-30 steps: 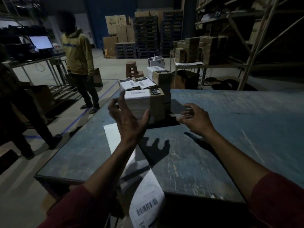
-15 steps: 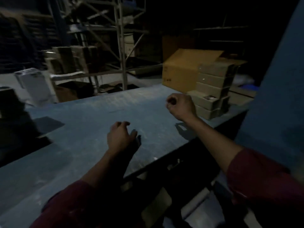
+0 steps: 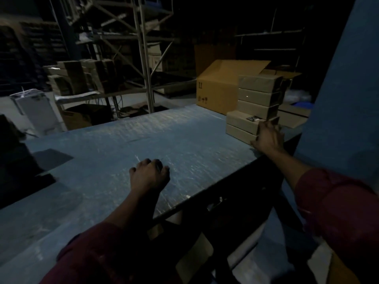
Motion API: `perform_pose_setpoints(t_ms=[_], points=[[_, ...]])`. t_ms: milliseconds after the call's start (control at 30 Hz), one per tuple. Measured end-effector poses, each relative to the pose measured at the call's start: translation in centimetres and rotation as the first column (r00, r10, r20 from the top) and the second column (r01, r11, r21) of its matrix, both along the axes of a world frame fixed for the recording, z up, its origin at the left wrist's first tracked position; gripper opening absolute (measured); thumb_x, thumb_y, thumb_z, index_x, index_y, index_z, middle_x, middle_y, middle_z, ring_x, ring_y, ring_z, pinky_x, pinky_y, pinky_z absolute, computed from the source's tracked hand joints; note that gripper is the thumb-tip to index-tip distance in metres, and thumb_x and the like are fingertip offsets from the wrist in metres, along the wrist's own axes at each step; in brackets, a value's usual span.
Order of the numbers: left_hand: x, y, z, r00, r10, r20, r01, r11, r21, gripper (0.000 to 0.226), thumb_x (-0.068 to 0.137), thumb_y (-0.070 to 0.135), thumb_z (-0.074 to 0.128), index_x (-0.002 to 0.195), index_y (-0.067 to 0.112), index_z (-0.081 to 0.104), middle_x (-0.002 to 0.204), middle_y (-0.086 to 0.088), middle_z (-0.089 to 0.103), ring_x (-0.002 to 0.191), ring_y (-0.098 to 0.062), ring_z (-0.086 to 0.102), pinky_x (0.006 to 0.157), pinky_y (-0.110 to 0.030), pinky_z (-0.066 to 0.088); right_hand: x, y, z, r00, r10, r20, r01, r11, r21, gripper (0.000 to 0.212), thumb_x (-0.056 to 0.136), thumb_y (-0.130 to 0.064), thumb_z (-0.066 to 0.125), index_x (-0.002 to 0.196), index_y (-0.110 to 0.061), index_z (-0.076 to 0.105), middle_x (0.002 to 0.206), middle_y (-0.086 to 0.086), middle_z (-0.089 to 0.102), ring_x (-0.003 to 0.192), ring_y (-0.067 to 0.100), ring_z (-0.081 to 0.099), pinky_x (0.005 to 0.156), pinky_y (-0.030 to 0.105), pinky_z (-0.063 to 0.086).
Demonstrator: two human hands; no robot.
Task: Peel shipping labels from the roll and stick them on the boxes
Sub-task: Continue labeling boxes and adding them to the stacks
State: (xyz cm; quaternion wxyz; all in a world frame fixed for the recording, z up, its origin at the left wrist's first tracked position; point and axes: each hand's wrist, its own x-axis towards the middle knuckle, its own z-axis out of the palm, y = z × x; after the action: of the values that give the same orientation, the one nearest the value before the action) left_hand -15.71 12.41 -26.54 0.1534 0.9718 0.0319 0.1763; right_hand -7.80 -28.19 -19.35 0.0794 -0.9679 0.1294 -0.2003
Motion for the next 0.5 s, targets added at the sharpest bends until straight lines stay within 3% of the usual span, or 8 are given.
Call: perform_pose_setpoints(t_ms=[167,267,333,433,500], points=[[-0.1,-0.3,0.2,1.000,-0.006,-0.017,0.006,1.000,0.006,0.042,0.093,0.058,0.046,0.100,0.024,0.069,0.109,-0.007,0.067,0.112,-0.033,0.062,0.100,-0.047,0.041,2.4,0.1,-1.6,0.988,-0.029,0.154,-0.020,0.952,0.307,0.086,0.076,-0.041,0.085,0.148,-0.031,0.039,0.149,0.019,0.043,0.131,0.048,0.047,0.104,0.060,0.045],[-0.3,-0.6,0.2,0.999,0.018,-0.026,-0.017,1.000,0.019,0.044,0.095,0.056,0.045,0.110,0.023,0.070,0.115,-0.009,0.067,0.115,-0.034,0.061,0.102,-0.048,0.040,3.4,1.7,-2.8,0.981,-0.052,0.187,-0.027,0.916,0.399,0.083,0.080,-0.038,0.083,0.150,-0.027,0.040,0.149,0.019,0.045,0.132,0.046,0.047,0.105,0.055,0.045],[-0.2,-0.6,0.2,1.000,0.009,-0.012,-0.008,1.000,0.015,0.043,0.095,0.056,0.045,0.110,0.023,0.070,0.115,-0.009,0.067,0.115,-0.034,0.061,0.102,-0.048,0.040,3.8,2.7,-2.9,0.964,-0.065,0.258,-0.049,0.910,0.412,0.071,0.082,-0.030,0.082,0.141,-0.017,0.046,0.150,0.021,0.043,0.135,0.045,0.045,0.108,0.051,0.042],[-0.1,-0.4,-0.1,1.000,0.005,-0.007,-0.005,0.999,0.032,0.043,0.095,0.056,0.045,0.108,0.023,0.070,0.113,-0.008,0.067,0.113,-0.034,0.061,0.101,-0.048,0.041,4.5,4.0,-2.9,0.938,-0.086,0.335,-0.068,0.904,0.422,0.053,0.076,-0.032,0.084,0.119,-0.019,0.055,0.153,0.018,0.039,0.135,0.043,0.044,0.110,0.052,0.042],[-0.1,-0.4,-0.1,1.000,0.006,-0.001,-0.006,0.999,0.033,0.043,0.095,0.057,0.045,0.105,0.024,0.070,0.112,-0.008,0.067,0.113,-0.034,0.062,0.100,-0.048,0.042,4.5,4.7,-2.8,0.945,-0.077,0.317,-0.069,0.902,0.426,0.041,0.073,-0.027,0.085,0.103,-0.023,0.056,0.133,0.015,0.054,0.122,0.041,0.052,0.101,0.052,0.047]])
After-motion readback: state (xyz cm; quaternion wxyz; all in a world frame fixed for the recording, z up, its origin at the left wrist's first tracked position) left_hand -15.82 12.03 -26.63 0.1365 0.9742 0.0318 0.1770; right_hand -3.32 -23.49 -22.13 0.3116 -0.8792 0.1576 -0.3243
